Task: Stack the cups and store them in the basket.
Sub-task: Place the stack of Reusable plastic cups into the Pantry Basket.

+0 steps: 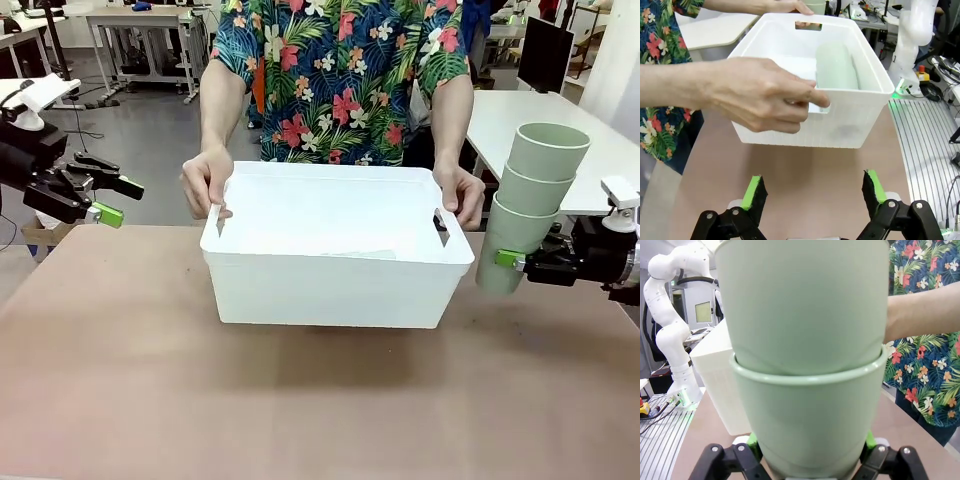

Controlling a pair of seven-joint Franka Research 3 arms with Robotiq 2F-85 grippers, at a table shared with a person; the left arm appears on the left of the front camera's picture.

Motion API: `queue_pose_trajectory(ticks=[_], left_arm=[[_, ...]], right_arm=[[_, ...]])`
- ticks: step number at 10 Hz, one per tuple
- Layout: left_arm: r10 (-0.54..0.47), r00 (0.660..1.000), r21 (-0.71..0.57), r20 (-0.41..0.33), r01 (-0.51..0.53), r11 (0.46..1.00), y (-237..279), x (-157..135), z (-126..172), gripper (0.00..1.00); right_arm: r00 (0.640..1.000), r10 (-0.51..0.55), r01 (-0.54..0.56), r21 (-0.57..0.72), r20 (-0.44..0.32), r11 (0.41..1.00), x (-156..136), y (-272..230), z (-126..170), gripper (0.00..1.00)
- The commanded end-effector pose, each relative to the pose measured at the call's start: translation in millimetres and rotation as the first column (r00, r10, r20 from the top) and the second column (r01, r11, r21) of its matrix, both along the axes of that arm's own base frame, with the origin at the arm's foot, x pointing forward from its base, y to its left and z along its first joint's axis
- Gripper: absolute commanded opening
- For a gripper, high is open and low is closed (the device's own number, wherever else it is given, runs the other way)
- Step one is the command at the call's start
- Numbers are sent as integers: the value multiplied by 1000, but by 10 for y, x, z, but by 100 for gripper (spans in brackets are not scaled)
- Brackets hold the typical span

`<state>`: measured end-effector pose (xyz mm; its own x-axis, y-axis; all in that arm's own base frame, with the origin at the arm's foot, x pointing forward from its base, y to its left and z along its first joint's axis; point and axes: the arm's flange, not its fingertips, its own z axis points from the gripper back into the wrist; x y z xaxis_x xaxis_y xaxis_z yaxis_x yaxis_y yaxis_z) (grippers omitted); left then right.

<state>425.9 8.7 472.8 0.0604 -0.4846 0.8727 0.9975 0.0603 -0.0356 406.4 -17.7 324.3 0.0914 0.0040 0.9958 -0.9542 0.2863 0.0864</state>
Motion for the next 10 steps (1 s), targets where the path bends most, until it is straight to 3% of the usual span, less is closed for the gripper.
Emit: queue_pose_trajectory(ticks=[1, 10], left_arm=[[13, 1000, 1, -4, -13, 1000, -3, 2, 19, 100], [13, 1000, 1, -4, -13, 1000, -3, 2, 19, 100]], right_arm=[[1000, 1, -1, -1, 11, 1000, 0, 6, 47, 85], [1000, 1, -1, -1, 11, 1000, 0, 6, 47, 85]])
